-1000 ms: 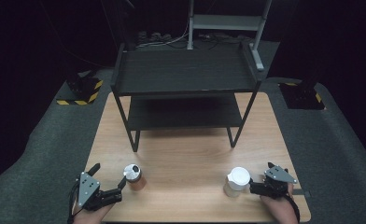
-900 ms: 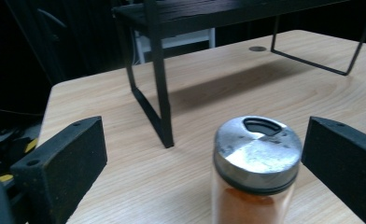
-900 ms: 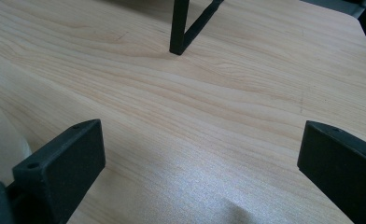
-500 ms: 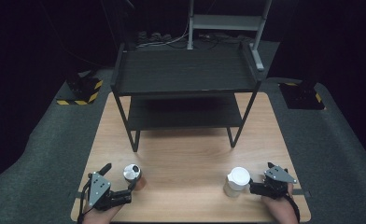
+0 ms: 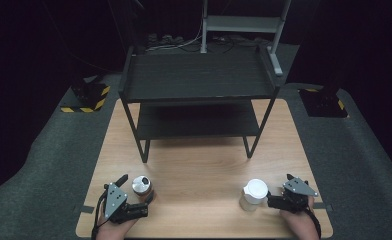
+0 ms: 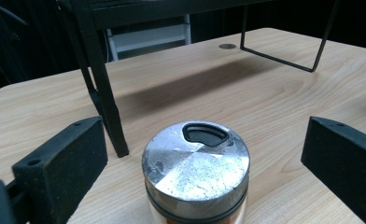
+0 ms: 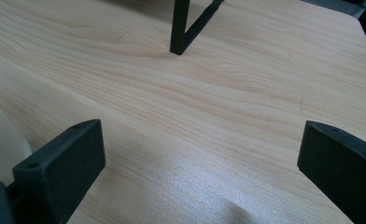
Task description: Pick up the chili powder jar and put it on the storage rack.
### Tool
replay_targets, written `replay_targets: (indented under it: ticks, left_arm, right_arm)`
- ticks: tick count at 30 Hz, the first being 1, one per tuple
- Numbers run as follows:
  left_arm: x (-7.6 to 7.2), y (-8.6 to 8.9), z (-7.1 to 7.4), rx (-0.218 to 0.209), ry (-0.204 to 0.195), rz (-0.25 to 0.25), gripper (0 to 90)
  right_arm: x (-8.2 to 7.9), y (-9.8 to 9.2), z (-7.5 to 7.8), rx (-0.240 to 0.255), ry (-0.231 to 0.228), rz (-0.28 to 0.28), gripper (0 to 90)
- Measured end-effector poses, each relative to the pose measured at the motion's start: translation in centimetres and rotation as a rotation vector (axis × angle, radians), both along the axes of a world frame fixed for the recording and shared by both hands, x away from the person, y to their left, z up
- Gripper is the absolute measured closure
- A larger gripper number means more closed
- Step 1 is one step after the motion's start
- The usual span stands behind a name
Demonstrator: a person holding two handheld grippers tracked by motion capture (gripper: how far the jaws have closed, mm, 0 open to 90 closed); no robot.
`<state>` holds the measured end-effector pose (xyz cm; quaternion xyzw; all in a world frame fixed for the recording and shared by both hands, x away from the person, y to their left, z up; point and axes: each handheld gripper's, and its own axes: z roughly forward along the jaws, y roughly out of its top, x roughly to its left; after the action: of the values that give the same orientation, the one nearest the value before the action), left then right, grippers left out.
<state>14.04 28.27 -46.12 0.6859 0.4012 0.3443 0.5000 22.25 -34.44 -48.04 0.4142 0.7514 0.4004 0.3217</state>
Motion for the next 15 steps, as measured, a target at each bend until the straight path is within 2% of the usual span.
replay_targets:
  ticks: [2,7,11,15]
  left_arm:
    - [0.2,0.0,-0.2,0.004,0.002,-0.005,1.3]
    - [0.5,0.0,-0.6,-0.016,0.017,0.003,4.1]
    - [0.8,0.4,-1.2,-0.041,0.027,-0.004,10.2]
    - [0.8,0.6,-1.3,-0.04,0.024,-0.005,14.5]
  right_arm:
    - [0.0,0.0,0.0,0.0,0.001,0.0,0.1]
    - [0.0,0.0,0.0,0.003,0.001,0.0,0.1]
    - [0.0,0.0,0.0,0.002,0.002,0.0,0.1]
    - [0.0,-0.1,0.0,0.003,0.002,0.001,0.1]
